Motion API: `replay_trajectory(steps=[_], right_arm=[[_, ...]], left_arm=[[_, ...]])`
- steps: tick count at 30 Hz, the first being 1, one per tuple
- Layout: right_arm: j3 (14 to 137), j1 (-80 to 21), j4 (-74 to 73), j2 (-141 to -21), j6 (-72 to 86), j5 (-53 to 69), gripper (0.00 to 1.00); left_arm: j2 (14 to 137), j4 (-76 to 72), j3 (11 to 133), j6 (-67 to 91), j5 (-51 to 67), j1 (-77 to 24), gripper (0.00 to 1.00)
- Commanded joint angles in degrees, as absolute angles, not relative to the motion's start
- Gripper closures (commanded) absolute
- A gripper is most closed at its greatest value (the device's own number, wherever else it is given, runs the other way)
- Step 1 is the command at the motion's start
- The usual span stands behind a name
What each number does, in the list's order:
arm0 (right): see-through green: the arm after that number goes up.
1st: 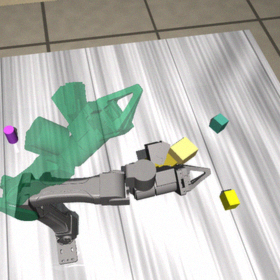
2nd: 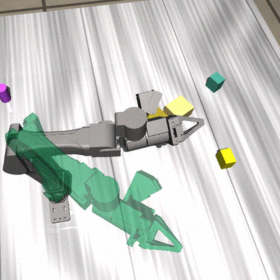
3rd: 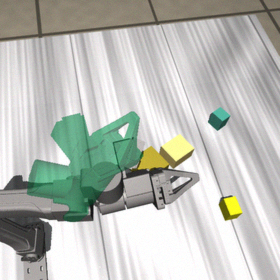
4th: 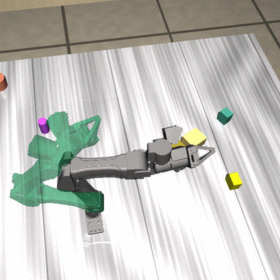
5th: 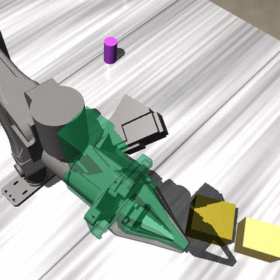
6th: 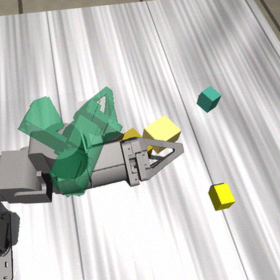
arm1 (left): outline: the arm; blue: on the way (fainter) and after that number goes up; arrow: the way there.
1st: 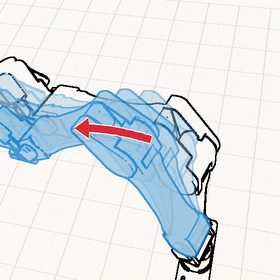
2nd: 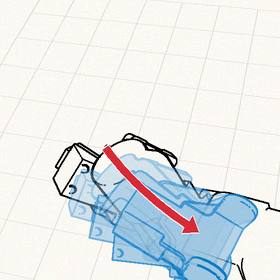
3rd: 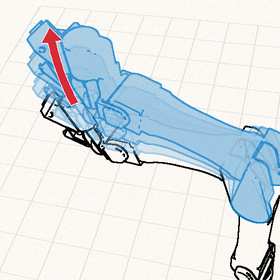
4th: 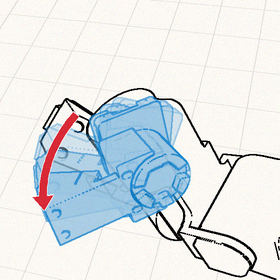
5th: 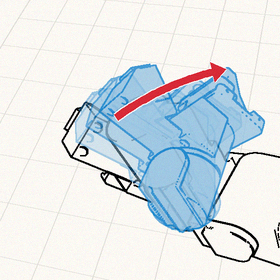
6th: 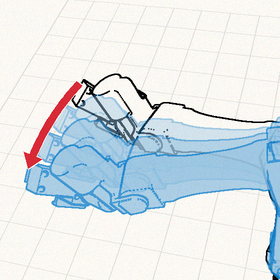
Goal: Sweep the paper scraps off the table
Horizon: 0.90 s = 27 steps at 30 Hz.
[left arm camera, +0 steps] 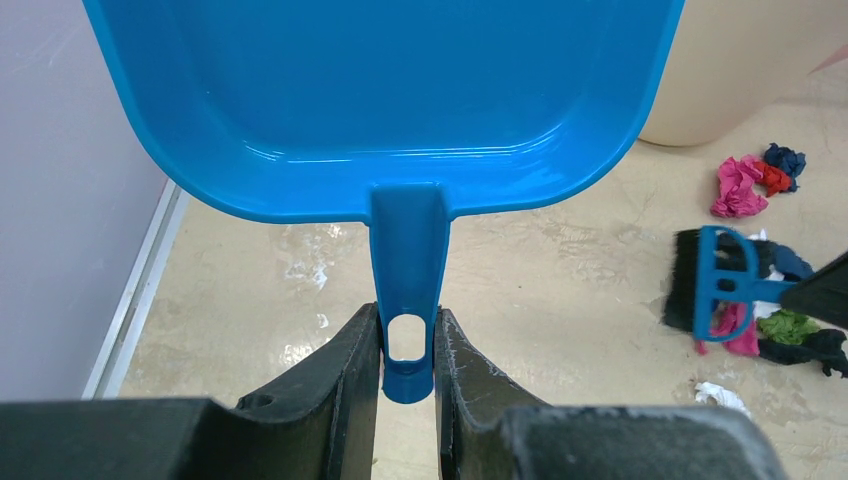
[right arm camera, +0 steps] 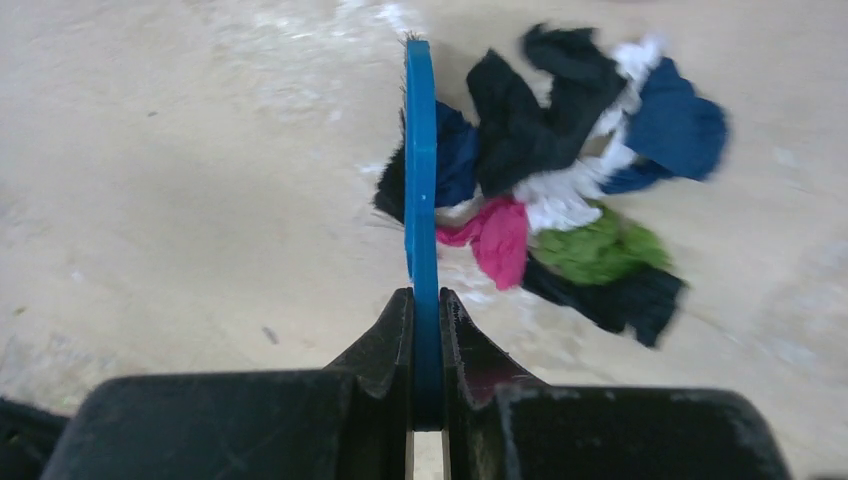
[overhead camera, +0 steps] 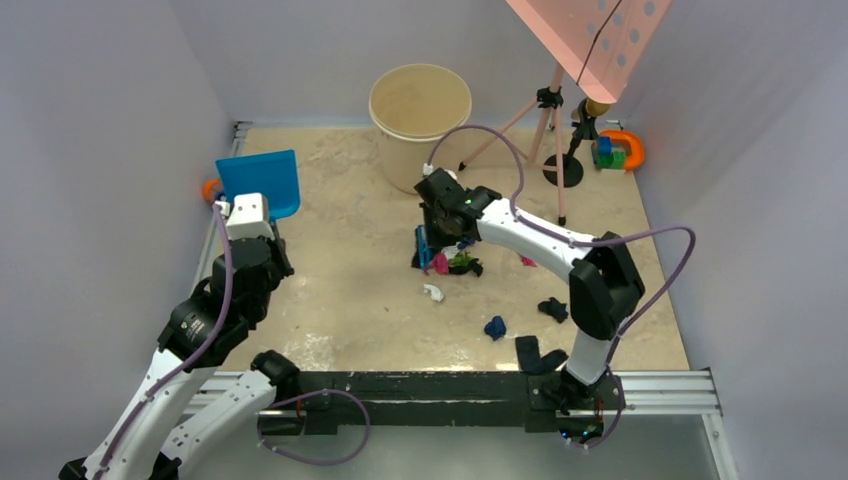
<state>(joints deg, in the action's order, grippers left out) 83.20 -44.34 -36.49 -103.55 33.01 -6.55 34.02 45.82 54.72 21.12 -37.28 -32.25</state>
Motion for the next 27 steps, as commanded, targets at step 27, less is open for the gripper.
replay_trajectory(steps=[27], right_arm=[[85.6,-46.1,-60.3,-97.3,30.4,-30.8,1.00]], left_arm=[[37.0,42.1,54.6,18.7,-31.9,-31.9,1.00]])
